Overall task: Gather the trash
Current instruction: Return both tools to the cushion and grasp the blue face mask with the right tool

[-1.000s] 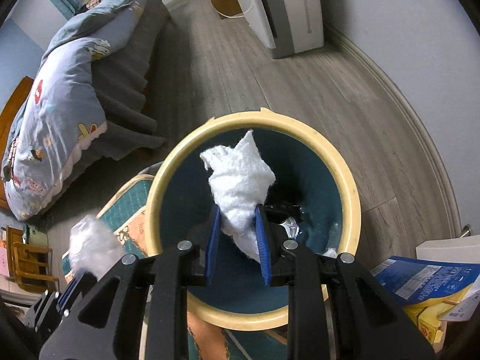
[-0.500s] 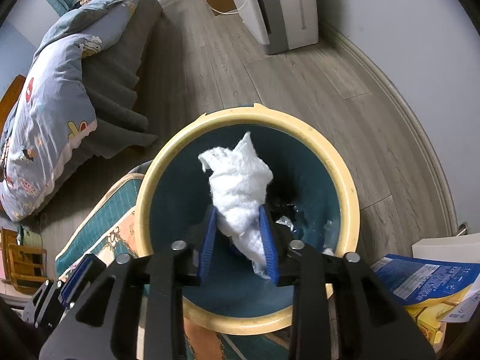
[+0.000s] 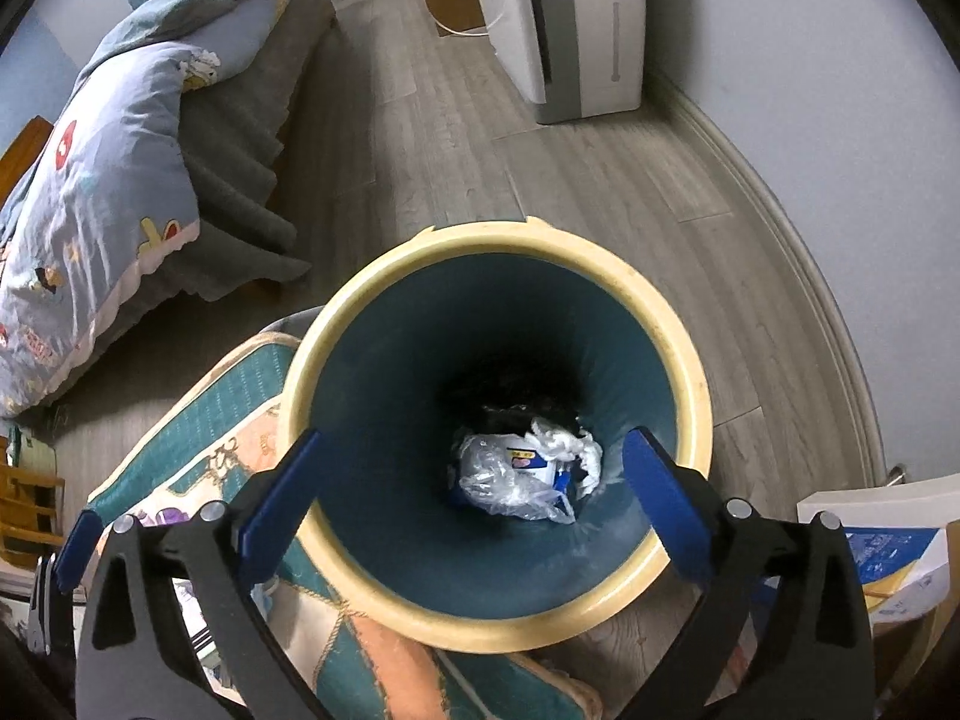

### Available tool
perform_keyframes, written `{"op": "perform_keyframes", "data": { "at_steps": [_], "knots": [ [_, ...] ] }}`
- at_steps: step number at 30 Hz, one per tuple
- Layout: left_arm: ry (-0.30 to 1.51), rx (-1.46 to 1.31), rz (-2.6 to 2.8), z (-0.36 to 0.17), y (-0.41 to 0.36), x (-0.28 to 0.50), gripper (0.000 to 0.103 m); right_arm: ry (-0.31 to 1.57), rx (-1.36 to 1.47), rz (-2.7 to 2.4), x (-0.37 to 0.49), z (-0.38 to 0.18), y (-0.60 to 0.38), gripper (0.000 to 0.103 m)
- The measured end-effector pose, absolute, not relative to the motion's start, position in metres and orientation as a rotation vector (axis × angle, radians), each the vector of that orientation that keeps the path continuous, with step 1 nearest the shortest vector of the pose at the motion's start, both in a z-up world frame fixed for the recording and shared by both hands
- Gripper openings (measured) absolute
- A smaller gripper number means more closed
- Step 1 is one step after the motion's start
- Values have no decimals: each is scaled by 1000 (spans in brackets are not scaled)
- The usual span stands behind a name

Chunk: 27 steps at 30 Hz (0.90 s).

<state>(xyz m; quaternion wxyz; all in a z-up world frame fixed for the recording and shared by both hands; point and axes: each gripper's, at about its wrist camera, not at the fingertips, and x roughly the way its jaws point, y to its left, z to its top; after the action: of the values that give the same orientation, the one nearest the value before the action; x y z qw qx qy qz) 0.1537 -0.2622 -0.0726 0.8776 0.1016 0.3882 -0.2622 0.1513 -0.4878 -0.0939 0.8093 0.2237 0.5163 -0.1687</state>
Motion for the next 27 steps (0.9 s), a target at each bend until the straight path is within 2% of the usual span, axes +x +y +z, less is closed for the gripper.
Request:
{"op": "perform_keyframes", "data": {
  "at_steps": [5, 8, 16, 20, 23, 27],
  "knots": [
    [785, 206, -489, -54, -210, 142, 88, 1082, 436, -327, 153, -80, -464, 97],
    [771, 225, -457, -45, -177, 135, 96, 1074, 402, -301, 157, -74, -447, 97],
    [781, 231, -259, -34, -64, 122, 97, 1057, 279, -193, 165, -64, -387, 97],
    [787, 144, -160, -33, -10, 120, 97, 1010, 216, -80, 167, -60, -348, 97],
    [767, 125, -128, -35, 13, 115, 97, 1000, 160, -11, 167, -62, -322, 97],
    [796, 111, -92, -47, 35, 115, 97, 1080, 149, 64, 168, -80, -293, 97]
  ]
}}
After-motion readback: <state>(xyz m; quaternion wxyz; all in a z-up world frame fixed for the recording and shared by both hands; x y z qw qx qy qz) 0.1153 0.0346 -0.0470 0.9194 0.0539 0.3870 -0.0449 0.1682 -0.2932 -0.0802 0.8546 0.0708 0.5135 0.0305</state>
